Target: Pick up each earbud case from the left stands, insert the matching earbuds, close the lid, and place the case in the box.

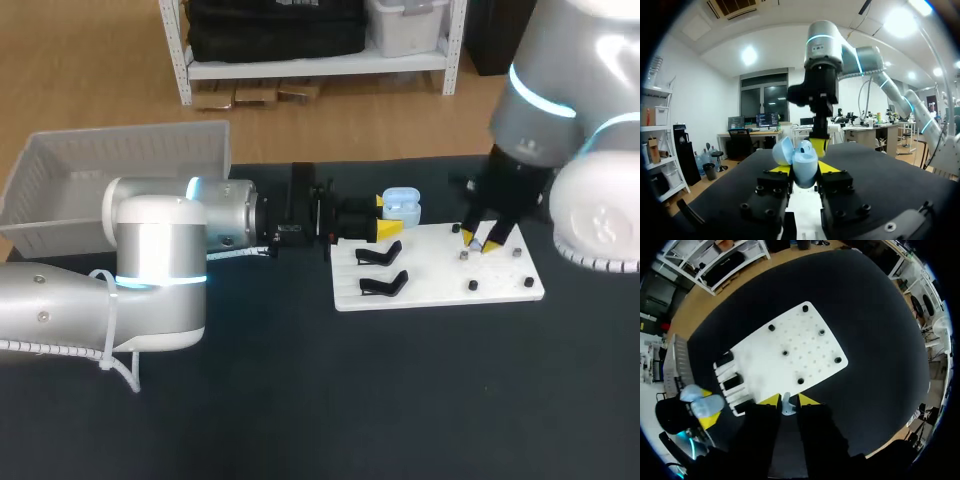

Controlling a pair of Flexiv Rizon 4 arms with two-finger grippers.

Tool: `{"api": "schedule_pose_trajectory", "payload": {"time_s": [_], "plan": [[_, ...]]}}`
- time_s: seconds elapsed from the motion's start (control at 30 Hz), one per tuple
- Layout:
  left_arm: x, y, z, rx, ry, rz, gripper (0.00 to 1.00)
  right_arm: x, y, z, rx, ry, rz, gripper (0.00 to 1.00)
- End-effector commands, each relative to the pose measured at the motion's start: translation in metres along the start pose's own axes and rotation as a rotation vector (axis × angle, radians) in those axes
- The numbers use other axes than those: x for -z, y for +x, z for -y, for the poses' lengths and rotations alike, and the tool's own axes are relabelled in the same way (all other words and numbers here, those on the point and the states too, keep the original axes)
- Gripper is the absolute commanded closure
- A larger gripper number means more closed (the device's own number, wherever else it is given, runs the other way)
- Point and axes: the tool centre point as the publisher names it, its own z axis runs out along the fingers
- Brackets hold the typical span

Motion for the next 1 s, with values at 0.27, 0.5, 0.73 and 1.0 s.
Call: {"api": "schedule_pose_trajectory", "payload": {"time_s": [0.27, 0.5, 0.73, 1.0], "plan": [[0.000, 0.001, 0.002, -0.004, -0.007, 0.003, 1.00, 0.070, -0.001, -0.043, 0.176, 0.067, -0.044, 1.00], [0.000, 0.001, 0.002, -0.004, -0.007, 0.003, 1.00, 0.071, 0.012, -0.060, 0.340, 0.081, -0.048, 1.00], [0.000, 0.001, 0.002, -0.004, -0.007, 0.003, 1.00, 0.071, 0.012, -0.060, 0.340, 0.081, -0.048, 1.00], [0.000, 0.001, 0.002, -0.004, -0.007, 0.003, 1.00, 0.070, 0.011, -0.062, 0.359, 0.073, -0.062, 1.00]]}}
